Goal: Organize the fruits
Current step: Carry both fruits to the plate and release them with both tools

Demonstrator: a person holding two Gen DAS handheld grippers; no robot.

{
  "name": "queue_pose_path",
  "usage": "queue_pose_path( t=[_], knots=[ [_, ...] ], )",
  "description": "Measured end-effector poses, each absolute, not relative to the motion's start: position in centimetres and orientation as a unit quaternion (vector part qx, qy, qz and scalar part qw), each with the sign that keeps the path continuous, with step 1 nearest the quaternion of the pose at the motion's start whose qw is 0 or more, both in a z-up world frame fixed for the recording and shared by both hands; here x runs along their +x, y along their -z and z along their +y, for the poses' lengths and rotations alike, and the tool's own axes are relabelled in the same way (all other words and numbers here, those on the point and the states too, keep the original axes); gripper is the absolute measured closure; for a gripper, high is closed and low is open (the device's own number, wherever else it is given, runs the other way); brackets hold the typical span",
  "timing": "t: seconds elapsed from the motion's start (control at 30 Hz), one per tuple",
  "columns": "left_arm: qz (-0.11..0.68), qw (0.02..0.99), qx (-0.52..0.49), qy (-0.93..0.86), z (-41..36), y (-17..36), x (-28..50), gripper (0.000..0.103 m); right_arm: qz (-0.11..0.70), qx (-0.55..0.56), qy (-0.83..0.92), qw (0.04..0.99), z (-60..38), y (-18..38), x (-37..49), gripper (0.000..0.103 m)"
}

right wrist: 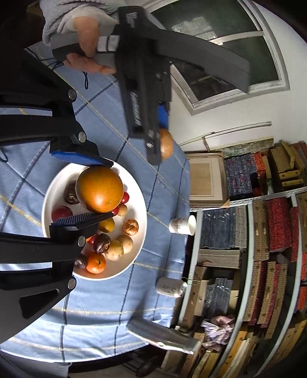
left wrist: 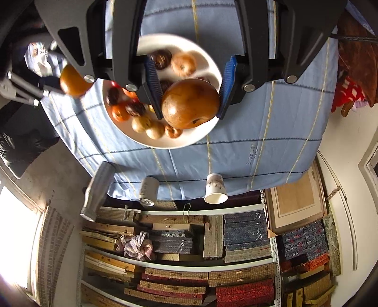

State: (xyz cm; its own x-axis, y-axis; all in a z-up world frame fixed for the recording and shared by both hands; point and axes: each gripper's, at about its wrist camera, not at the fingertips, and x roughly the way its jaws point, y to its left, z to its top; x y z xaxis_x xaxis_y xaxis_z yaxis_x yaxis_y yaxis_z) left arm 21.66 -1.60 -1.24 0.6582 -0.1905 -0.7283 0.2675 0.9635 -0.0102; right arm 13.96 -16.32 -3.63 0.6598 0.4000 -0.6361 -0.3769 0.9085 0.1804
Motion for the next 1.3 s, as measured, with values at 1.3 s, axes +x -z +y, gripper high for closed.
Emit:
queue_pose_path(
  t=[1.3],
  knots=[
    [0.488,0.86,0.059,0.135,-4.6,15.8,35.1,0.058,0.446,0.022,-0.206,0.871,-12.7,14.8,22.1,0.066]
  ],
)
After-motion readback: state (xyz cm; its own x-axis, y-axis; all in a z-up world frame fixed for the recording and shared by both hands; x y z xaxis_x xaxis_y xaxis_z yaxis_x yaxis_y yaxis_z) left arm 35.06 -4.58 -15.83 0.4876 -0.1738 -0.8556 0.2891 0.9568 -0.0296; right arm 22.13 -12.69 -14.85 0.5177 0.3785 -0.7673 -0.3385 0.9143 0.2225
